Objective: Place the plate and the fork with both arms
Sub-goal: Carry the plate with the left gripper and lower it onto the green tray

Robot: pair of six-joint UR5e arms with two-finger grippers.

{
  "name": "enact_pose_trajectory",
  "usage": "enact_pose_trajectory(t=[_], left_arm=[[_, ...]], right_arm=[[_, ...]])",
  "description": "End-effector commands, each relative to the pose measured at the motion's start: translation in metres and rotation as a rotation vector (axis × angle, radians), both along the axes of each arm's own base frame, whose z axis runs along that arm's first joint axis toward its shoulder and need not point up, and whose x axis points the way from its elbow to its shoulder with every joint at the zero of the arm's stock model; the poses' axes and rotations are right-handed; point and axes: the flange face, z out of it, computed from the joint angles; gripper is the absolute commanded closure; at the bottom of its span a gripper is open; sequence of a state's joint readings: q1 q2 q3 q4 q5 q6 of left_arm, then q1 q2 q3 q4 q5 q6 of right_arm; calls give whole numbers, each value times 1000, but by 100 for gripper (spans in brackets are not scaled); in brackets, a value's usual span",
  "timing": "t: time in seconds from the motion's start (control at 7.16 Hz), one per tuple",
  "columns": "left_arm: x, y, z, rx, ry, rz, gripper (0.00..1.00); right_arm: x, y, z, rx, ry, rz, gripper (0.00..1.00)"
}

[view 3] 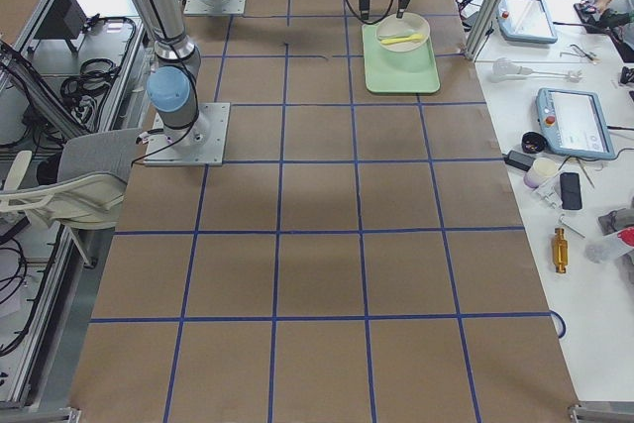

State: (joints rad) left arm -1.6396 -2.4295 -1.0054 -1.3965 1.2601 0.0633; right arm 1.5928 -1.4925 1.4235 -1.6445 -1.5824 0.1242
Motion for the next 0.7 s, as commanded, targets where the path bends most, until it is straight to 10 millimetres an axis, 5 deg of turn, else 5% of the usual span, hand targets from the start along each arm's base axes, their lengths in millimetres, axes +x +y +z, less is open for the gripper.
enact_pose_trajectory(t=[0.0,0.14,0.42,0.56], left_arm=[[-23,6,-6,4,-2,-25,100],[-22,5,-8,5,0,-16,76],[-23,5,-7,4,0,-13,53],[-21,6,10,-18,-5,-15,38]], right_arm=[[0,0,0,0,1,-1,0],[0,0,0,0,-1,0,0],[0,0,0,0,1,-1,0],[0,0,0,0,-1,0,0]])
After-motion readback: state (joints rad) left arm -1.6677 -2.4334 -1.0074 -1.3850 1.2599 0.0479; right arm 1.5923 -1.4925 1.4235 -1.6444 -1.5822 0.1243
